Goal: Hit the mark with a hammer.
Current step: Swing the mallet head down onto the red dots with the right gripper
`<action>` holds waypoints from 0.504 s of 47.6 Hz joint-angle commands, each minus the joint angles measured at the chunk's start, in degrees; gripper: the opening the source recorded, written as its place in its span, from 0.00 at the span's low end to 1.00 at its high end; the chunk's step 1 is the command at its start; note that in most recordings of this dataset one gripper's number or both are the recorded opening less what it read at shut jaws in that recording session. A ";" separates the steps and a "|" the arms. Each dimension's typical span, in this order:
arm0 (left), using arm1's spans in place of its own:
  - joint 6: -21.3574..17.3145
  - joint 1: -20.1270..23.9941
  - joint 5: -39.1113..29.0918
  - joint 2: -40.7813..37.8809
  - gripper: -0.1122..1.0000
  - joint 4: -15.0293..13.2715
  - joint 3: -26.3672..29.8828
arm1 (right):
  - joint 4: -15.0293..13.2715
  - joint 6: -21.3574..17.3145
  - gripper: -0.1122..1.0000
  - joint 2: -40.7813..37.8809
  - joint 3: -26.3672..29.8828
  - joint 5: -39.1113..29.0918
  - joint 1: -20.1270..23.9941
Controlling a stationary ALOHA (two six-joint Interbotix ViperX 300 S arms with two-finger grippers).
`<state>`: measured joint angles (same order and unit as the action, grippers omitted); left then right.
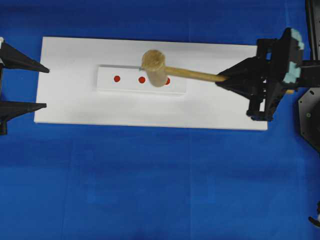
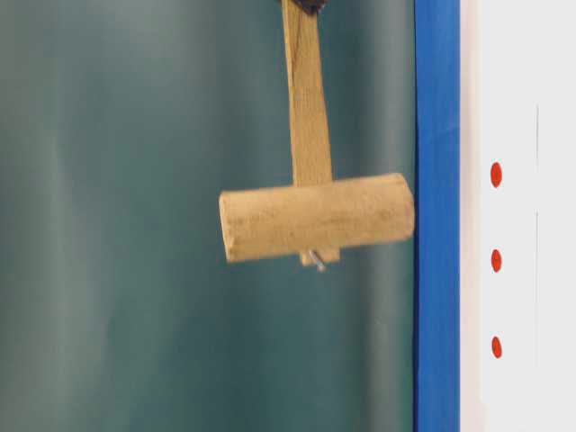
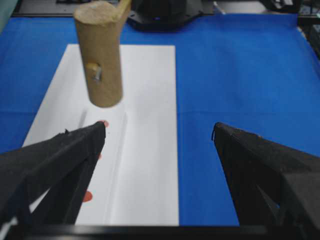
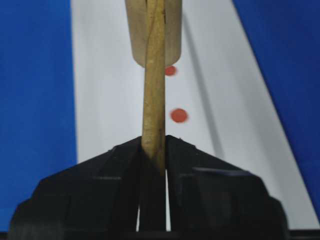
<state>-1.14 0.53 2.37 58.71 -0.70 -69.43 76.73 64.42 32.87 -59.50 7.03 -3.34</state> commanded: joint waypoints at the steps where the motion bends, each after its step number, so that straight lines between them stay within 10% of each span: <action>1: 0.09 0.09 0.35 -0.44 0.91 0.00 0.70 | -0.26 0.18 0.13 -1.67 3.60 -0.09 0.70; 24: 0.00 1.14 0.09 -0.53 0.91 0.00 0.62 | -2.20 0.35 0.13 -15.73 17.40 0.00 2.99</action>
<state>-1.14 1.32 2.29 58.62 -0.62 -69.43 75.06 64.69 18.02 -45.62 6.86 -0.53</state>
